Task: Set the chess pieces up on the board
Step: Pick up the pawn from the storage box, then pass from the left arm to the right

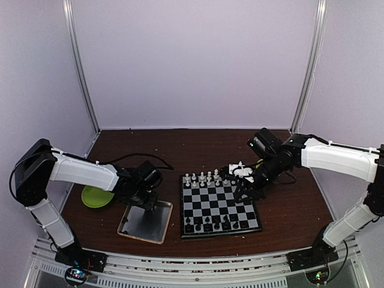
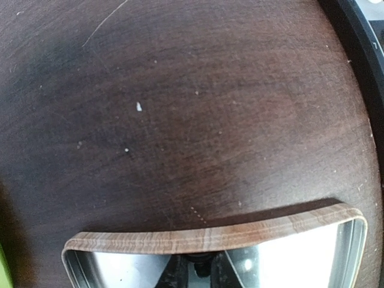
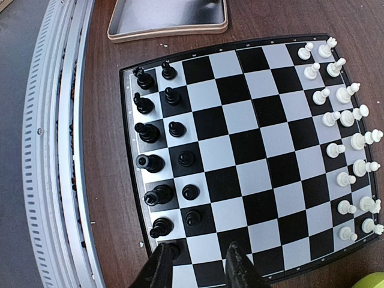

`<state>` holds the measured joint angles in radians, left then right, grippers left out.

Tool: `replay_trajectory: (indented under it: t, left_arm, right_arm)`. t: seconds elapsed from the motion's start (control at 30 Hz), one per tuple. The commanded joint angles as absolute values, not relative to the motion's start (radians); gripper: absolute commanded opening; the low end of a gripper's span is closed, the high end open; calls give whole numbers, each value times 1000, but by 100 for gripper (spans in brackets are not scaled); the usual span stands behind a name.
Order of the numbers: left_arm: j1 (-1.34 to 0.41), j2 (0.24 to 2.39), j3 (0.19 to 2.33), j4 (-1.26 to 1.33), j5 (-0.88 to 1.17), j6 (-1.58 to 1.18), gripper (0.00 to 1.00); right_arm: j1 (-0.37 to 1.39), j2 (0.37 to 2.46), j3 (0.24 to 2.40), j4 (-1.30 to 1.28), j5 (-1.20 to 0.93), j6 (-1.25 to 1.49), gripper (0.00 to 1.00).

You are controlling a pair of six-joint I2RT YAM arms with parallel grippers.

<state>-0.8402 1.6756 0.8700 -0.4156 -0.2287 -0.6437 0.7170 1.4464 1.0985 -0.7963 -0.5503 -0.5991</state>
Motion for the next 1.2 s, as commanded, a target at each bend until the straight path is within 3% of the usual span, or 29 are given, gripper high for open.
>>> replay_trajectory:
  t: [0.0,0.27,0.53,0.73,0.93,1.17]
  left_arm:
    - [-832,1709,822,-438,-159,-617,7]
    - [-841,1595,808,-496,31,-509,1]
    - [-839,1497,895,-704,120,-379,0]
    - [-839,1473,945,-713,272,-313,0]
    - [-826,1503,1089,-775,434,-215,0]
    - [-824,1626,1289,-859,593,-165,0]
  right_arm:
    - [714,1450,1108,-808,-560,-602,31]
    - [713,1455,1110,-808,-569,-597,31]
    - [726,1460,1120,-813,-584,-596,31]
    - [744,1452,1144,-808,-591,-593,31]
    - [844,1451,1216,-764,-521,-672,36]
    - [982,1594,1387,-724,-382,-725,38]
